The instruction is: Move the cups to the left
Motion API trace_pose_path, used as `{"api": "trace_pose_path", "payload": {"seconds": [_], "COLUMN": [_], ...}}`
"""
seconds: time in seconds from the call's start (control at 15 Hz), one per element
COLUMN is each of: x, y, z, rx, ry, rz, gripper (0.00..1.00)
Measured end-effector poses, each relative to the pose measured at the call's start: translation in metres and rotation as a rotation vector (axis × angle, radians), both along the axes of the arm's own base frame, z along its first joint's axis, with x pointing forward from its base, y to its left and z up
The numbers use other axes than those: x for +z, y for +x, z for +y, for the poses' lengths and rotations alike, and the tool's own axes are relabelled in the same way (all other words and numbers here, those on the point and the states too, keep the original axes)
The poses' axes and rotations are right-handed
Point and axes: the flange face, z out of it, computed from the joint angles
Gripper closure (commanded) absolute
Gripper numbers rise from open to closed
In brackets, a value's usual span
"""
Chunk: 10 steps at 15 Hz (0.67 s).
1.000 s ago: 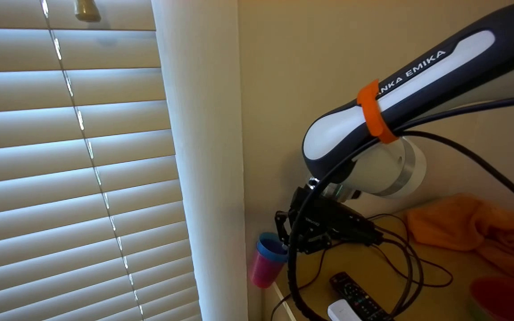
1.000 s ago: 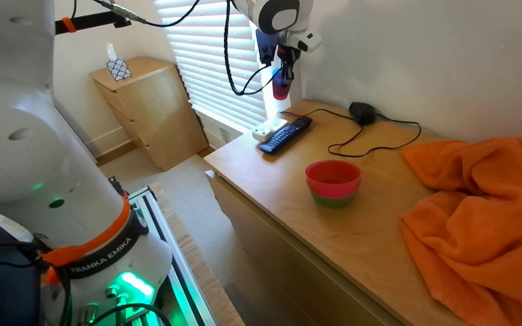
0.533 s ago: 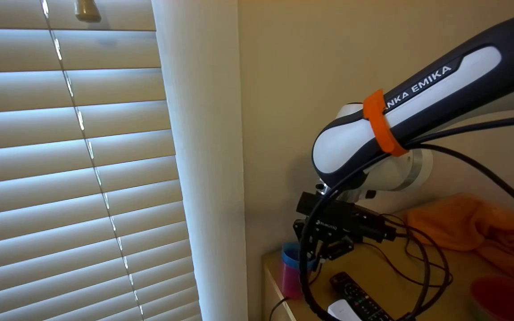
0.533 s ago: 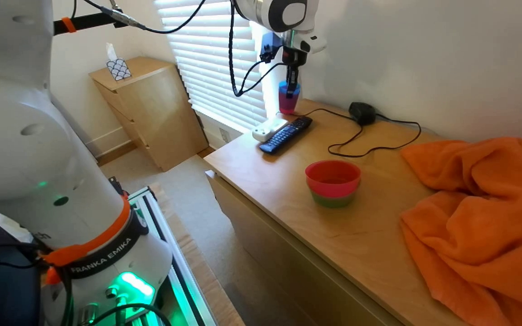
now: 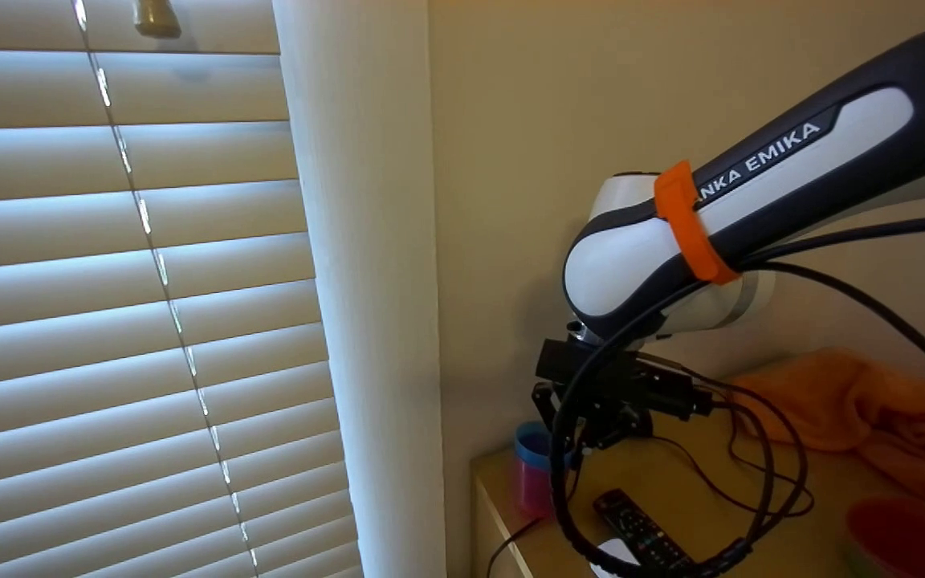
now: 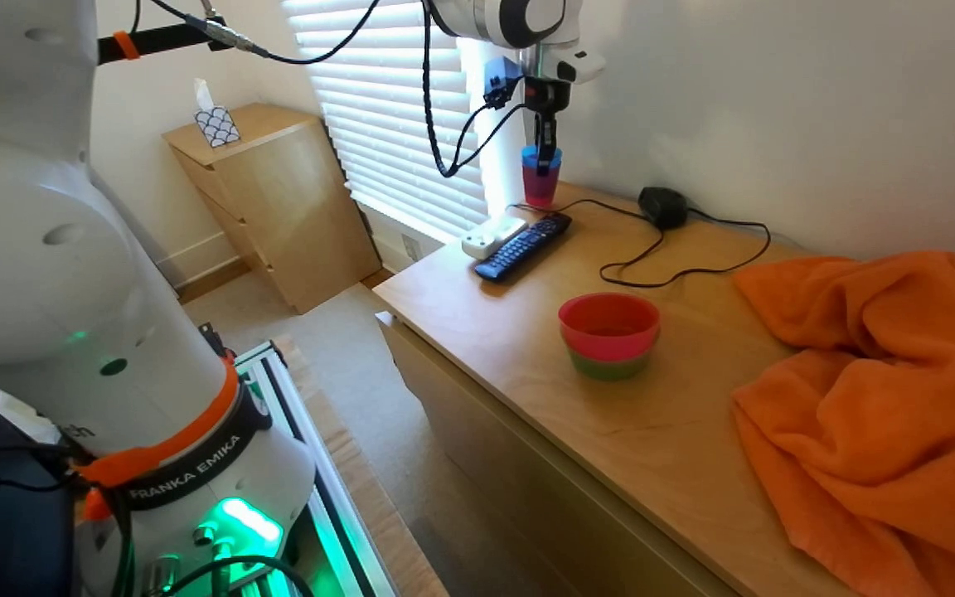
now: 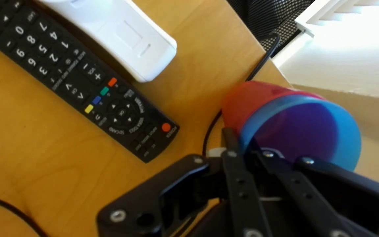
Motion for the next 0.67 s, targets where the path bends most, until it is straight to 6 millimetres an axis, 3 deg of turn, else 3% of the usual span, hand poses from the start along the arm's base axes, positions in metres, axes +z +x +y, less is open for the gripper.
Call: {"api": "trace_pose_path", "payload": {"seconds": [0.67], "x": [0.023], "y": [0.019], "z": [0.001], "rx": [0.046], "ry": [-0.036], "rz": [-0.094], "gripper": [0.98]}}
